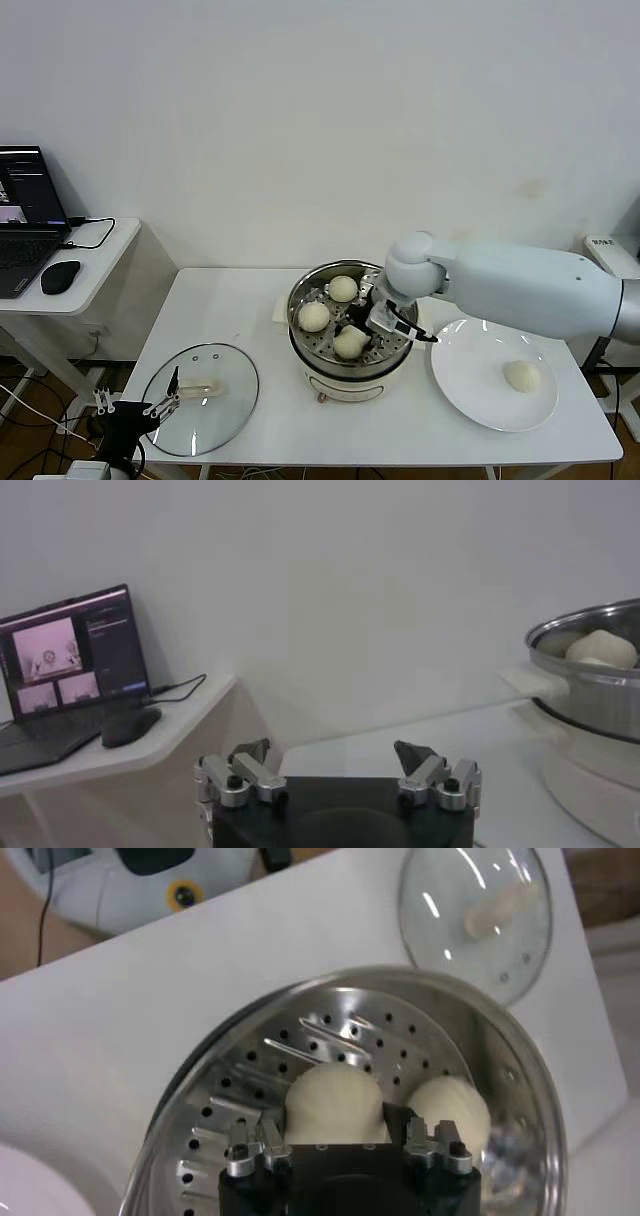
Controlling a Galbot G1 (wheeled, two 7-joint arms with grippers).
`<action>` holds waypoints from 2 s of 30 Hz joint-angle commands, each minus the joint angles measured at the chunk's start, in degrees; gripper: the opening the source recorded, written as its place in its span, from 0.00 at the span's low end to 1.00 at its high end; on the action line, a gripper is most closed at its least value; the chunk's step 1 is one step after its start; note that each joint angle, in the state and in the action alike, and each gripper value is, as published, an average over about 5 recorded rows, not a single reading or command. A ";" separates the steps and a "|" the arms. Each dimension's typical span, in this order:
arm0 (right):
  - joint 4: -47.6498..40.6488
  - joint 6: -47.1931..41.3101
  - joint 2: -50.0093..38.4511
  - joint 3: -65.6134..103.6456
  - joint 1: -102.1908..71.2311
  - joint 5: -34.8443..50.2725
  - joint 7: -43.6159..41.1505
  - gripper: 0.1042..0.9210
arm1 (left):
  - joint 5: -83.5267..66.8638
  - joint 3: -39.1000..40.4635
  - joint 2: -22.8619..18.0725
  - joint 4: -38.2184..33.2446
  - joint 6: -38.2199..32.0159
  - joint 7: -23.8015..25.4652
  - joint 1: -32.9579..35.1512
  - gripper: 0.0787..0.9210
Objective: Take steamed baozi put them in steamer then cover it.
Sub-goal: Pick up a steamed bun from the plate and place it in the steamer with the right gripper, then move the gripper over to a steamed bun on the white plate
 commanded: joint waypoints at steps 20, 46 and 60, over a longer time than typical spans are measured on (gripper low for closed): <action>1.33 -16.53 -13.58 10.79 2.08 8.69 -0.78 0.88 | -0.36 -0.50 1.59 0.10 0.13 0.22 -0.64 0.88; -7.94 -18.45 -38.19 35.07 -34.55 1.37 -1.39 0.88 | -0.73 1.27 3.59 0.56 0.20 0.72 -1.69 0.88; -15.61 -18.07 -31.02 48.29 -51.23 -4.30 0.18 0.88 | -0.38 0.70 3.11 0.70 0.24 0.70 -0.62 0.88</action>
